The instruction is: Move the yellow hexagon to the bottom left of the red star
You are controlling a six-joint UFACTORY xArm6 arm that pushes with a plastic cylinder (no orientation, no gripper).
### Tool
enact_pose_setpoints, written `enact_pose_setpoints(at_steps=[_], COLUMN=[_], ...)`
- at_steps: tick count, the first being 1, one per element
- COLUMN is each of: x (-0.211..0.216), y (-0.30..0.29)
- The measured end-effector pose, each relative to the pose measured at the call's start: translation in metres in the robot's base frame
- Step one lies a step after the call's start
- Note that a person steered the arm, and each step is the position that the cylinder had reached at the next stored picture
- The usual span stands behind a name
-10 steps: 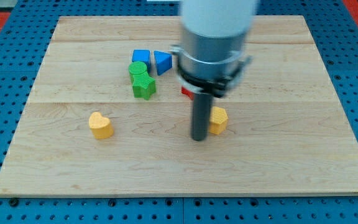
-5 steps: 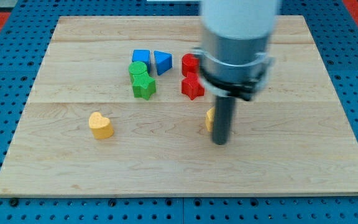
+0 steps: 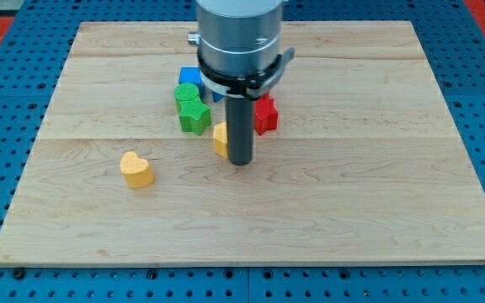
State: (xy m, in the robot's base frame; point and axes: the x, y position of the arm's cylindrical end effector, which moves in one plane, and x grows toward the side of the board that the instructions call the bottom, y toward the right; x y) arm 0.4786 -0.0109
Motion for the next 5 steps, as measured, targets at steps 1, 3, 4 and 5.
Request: enact_pose_setpoints(at_steps=[1, 3, 4, 5], x=[0.023, 0.025, 0.001, -0.017], y=[0.005, -0.040, -0.078, -0.066])
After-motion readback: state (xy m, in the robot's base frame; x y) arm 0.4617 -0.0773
